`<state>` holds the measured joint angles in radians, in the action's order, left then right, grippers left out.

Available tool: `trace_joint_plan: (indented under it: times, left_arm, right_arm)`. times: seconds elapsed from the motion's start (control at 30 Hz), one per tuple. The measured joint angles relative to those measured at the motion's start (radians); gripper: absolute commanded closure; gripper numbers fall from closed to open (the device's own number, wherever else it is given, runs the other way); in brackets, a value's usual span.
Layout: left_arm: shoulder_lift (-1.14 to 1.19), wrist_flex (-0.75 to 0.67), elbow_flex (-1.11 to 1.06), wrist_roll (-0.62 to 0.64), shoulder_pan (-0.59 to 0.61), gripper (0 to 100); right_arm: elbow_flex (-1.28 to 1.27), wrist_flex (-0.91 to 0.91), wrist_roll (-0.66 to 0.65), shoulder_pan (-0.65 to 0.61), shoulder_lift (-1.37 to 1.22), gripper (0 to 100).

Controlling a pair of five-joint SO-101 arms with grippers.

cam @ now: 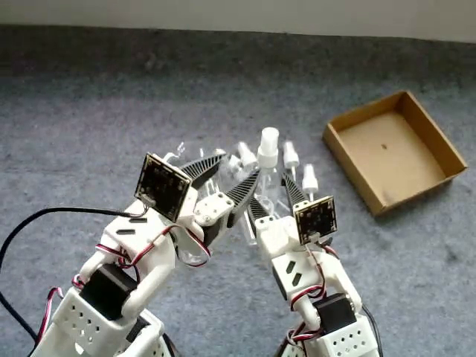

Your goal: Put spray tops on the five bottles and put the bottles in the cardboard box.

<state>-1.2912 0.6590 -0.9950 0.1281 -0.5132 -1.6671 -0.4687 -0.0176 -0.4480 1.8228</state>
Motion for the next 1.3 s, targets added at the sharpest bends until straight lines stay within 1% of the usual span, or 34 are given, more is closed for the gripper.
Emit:
trace_joint_plan:
  times: [0.07, 0.17, 0.23, 0.33, 0.43, 0.5, 0.57, 0.67, 0.8, 0.97, 1.13, 1.3]
  left_arm:
    - [0.000, 0.000, 0.000, 0.000, 0.011, 81]
    - [0.000, 0.000, 0.000, 0.000, 0.006, 71]
    - [0.000, 0.000, 0.000, 0.000, 0.015, 68]
    - [0.000, 0.000, 0.000, 0.000, 0.012, 71]
    - [0.000, -0.009, -0.005, 0.000, 0.009, 76]
    - [0.005, -0.055, -0.026, 0.000, 0.018, 79]
    - [0.044, -0.130, -0.040, 0.000, 0.023, 81]
    - [0.132, -0.229, -0.043, 0.000, 0.021, 81]
    - [0.236, -0.307, -0.043, 0.000, 0.021, 81]
    - [0.281, -0.331, -0.043, 0.000, 0.021, 81]
    - [0.290, -0.414, -0.043, 0.000, 0.021, 81]
    - [0.290, -0.431, -0.043, 0.000, 0.021, 81]
  right_arm:
    - [0.000, 0.000, 0.000, 0.000, 0.000, 91.7]
    - [0.000, 0.000, 0.000, 0.000, 0.000, 91.7]
    - [0.000, 0.000, 0.000, 0.000, 0.000, 91.7]
    - [0.000, 0.000, 0.000, 0.000, 0.000, 91.7]
    - [0.000, 0.000, 0.000, 0.000, 0.000, 91.7]
    - [0.000, 0.000, 0.000, 0.000, 0.000, 91.7]
    - [0.000, 0.000, 0.000, 0.000, 0.000, 91.7]
    - [0.000, 0.000, 0.000, 0.000, 0.000, 91.7]
    - [0.000, 0.000, 0.000, 0.000, 0.000, 91.7]
    - [0.000, 0.000, 0.000, 0.000, 0.000, 91.7]
    - [0.000, 0.000, 0.000, 0.000, 0.000, 91.7]
    - [0.000, 0.000, 0.000, 0.000, 0.000, 91.7]
